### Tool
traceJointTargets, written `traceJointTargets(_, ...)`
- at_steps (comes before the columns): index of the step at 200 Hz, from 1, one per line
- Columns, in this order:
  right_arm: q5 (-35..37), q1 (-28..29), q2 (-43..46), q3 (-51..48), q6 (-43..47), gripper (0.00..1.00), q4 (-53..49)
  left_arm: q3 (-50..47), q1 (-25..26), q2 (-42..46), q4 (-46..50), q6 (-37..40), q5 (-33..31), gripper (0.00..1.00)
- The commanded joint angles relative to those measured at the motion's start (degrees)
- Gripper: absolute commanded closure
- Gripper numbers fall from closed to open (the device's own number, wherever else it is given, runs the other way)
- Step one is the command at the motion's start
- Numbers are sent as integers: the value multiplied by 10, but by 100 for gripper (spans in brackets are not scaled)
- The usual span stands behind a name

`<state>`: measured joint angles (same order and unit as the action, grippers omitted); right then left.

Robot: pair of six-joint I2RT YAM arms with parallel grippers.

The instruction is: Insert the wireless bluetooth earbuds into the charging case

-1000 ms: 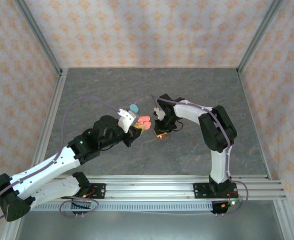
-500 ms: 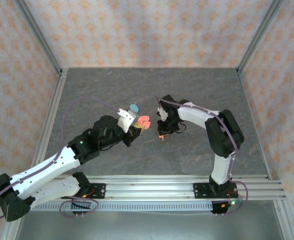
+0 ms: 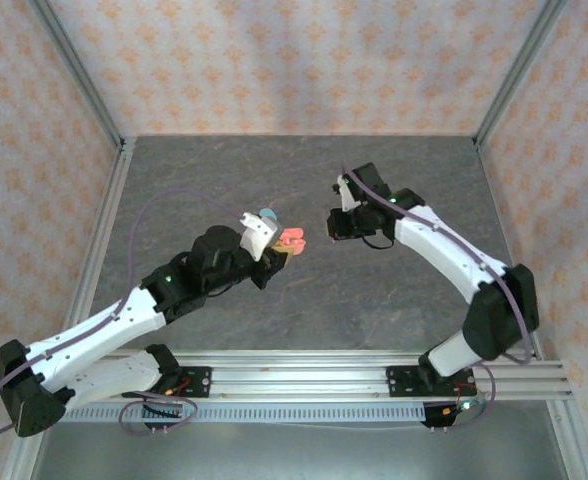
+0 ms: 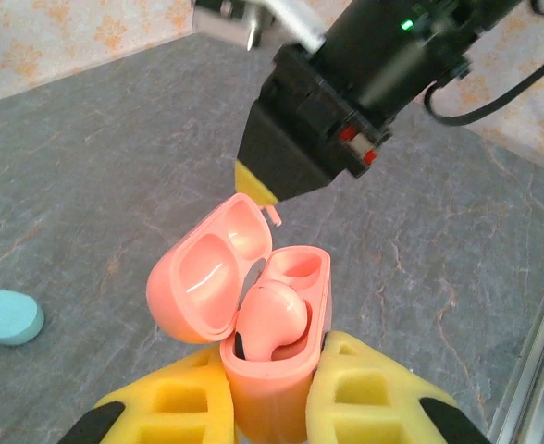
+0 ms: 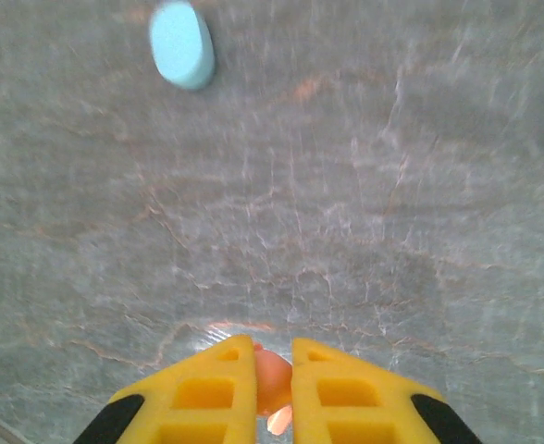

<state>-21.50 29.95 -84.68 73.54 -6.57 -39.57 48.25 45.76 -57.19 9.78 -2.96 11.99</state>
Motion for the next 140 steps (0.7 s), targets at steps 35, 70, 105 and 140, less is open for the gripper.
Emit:
traceJointTargets(35,61,7,135,24,-13,87,40,72,5,-43,-39,19,32,100)
traceJointTargets(70,54,9,166,40,-16,86,50,89,5,-65,-46,17,45,100)
traceJointTargets(105,9,15,200,39,-30,86,76,106,5,-78,-56,12,51,100)
traceJointTargets(140,-44,25,207,31,-34,86,100,121,5,-84,-57,11,55,100)
